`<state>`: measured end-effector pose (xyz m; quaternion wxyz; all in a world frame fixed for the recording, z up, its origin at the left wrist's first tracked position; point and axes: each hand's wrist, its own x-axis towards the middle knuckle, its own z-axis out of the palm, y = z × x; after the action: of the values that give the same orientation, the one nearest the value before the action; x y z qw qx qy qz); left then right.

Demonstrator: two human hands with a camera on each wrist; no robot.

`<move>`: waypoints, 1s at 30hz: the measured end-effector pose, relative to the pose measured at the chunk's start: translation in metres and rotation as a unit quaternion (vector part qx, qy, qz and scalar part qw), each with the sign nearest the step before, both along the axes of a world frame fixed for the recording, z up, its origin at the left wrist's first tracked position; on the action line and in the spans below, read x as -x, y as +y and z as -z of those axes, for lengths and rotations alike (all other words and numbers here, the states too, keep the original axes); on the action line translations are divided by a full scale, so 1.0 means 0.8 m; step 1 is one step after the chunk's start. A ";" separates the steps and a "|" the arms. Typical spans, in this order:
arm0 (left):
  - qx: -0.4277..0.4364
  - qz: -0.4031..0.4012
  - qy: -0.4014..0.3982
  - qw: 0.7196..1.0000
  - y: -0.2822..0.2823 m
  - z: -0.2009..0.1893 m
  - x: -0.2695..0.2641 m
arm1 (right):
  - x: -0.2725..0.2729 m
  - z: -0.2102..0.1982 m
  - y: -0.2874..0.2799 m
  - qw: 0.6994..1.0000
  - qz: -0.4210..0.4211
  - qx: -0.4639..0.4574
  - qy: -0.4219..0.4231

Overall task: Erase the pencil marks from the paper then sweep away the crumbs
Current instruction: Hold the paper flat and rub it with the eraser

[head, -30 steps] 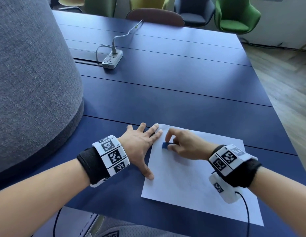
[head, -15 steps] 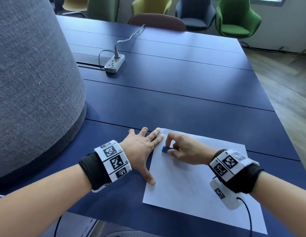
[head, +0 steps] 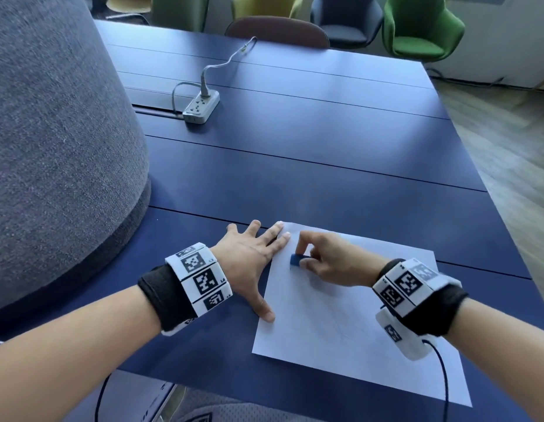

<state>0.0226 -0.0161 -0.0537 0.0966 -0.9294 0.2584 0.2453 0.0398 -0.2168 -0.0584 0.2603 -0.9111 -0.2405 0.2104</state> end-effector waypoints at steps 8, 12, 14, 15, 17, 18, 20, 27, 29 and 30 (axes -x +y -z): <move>-0.001 -0.002 0.002 1.000 -0.001 0.000 0.000 | -0.004 -0.003 -0.003 0.999 0.023 0.008 -0.021; -0.003 -0.003 0.005 1.000 -0.001 0.001 0.000 | 0.018 -0.002 0.002 0.997 -0.067 0.021 0.026; -0.002 -0.004 0.005 1.000 -0.001 0.000 0.000 | 0.013 -0.006 0.003 0.997 -0.060 0.033 0.024; 0.000 -0.004 0.005 1.000 -0.001 -0.001 0.000 | 0.003 -0.007 0.001 0.999 -0.032 0.039 0.008; 0.004 -0.003 0.002 1.000 0.000 -0.002 0.000 | -0.018 -0.006 -0.003 0.998 0.030 0.049 -0.009; 0.004 -0.001 -0.001 1.000 0.000 -0.002 0.001 | -0.023 -0.004 -0.005 0.997 0.052 0.048 -0.008; 0.002 0.000 -0.004 1.000 -0.001 -0.001 0.001 | -0.022 0.001 -0.004 0.997 0.054 0.053 -0.012; -0.001 0.001 -0.005 1.000 0.001 -0.001 0.000 | -0.025 -0.013 0.004 0.994 0.034 0.098 -0.017; -0.001 0.001 -0.008 1.000 0.000 -0.001 0.000 | -0.030 -0.011 0.004 0.994 0.053 0.088 -0.021; -0.002 0.001 -0.009 1.000 -0.001 -0.001 0.000 | -0.025 -0.010 0.006 0.996 0.043 0.076 -0.018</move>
<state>0.0226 -0.0167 -0.0531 0.1007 -0.9311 0.2582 0.2370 0.0594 -0.2121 -0.0508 0.1947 -0.9414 -0.1892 0.2003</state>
